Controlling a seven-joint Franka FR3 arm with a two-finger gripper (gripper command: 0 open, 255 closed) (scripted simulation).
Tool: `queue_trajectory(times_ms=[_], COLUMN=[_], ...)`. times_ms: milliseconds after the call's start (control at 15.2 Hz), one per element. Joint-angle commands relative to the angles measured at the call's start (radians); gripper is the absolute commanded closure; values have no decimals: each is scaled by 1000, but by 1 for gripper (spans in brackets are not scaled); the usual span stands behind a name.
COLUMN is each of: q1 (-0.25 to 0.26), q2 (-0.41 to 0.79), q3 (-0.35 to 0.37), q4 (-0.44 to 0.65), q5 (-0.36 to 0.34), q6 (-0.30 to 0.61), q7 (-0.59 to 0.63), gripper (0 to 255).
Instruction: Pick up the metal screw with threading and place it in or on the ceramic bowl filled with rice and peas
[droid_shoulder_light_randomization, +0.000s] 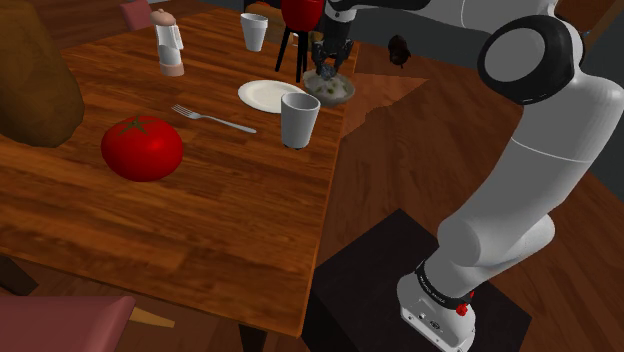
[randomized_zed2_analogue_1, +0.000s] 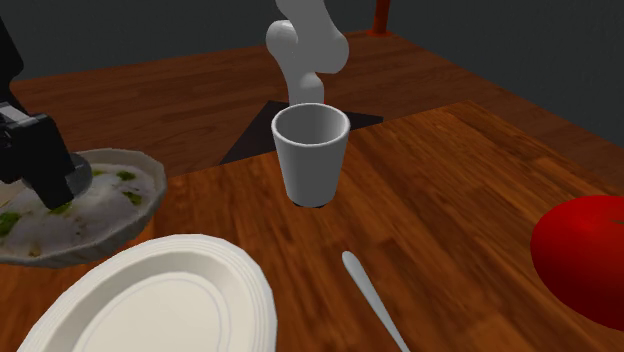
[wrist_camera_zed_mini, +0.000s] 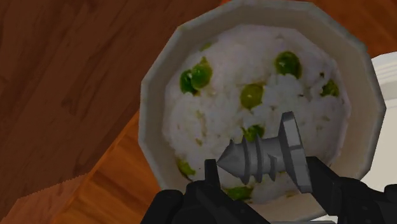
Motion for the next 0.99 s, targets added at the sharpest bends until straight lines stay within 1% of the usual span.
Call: queue_trajectory(times_ms=[0, 66, 132, 462, 726, 924], q1=[0, 0, 0, 0, 13, 13], q2=[0, 0, 0, 0, 6, 6], q3=[0, 0, 0, 0, 6, 6], q4=[0, 0, 0, 0, 135, 135], q5=[0, 0, 0, 0, -1, -1], q6=[0, 0, 0, 0, -130, -129], q7=[0, 0, 0, 0, -4, -4], gripper=[255, 255, 0, 0, 0, 0])
